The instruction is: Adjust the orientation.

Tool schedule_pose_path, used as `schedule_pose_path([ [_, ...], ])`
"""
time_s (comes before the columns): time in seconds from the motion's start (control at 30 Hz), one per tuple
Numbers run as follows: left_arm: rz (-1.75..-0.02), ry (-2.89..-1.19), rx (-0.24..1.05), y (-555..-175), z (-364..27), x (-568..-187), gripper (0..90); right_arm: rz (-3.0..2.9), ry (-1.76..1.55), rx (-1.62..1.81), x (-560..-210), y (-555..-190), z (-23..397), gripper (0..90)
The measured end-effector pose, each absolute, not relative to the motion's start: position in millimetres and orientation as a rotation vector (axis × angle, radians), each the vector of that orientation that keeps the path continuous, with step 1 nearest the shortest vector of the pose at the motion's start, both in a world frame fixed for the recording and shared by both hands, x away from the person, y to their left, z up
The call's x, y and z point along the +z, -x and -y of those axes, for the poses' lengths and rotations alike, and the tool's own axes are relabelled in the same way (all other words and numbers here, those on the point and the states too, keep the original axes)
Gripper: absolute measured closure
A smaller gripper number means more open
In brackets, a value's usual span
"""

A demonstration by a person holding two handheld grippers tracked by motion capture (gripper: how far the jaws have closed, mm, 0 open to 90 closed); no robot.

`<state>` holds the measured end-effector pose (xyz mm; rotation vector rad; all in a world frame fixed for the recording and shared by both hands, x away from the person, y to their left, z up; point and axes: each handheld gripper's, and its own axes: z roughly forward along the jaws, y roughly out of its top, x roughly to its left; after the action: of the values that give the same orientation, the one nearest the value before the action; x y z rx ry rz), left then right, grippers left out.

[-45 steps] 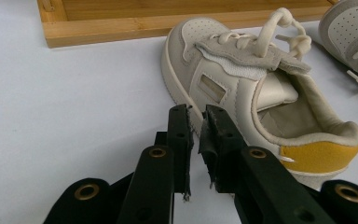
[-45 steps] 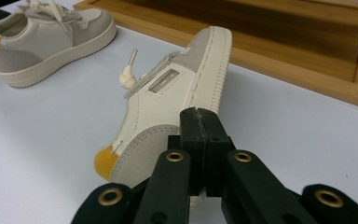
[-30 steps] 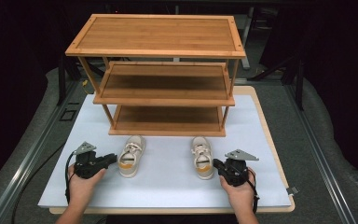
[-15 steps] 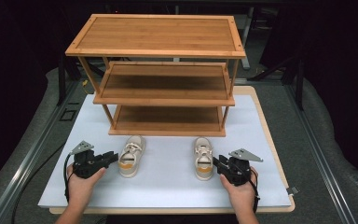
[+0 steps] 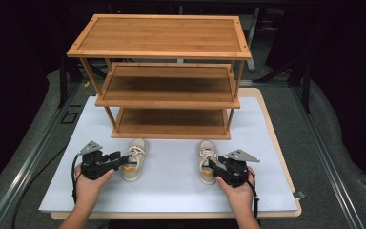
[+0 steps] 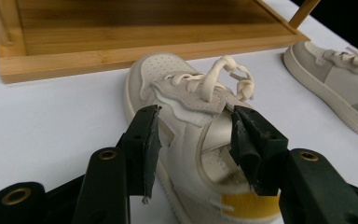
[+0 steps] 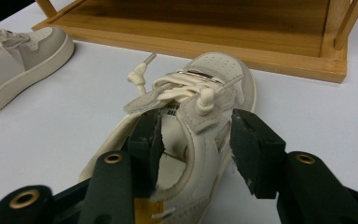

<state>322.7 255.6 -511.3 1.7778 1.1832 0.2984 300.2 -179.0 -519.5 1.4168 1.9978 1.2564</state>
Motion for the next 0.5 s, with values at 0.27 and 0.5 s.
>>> schedule_pose_path([
  [0.27,-1.23,-1.831,0.267,-333,-247,-520,49.8,-2.014,-1.455,1.243,-524,-307,178,51.4],
  [0.5,-1.248,-1.815,0.213,-338,-249,-525,49.2,-2.008,-1.523,1.29,-527,-310,182,53.1],
])
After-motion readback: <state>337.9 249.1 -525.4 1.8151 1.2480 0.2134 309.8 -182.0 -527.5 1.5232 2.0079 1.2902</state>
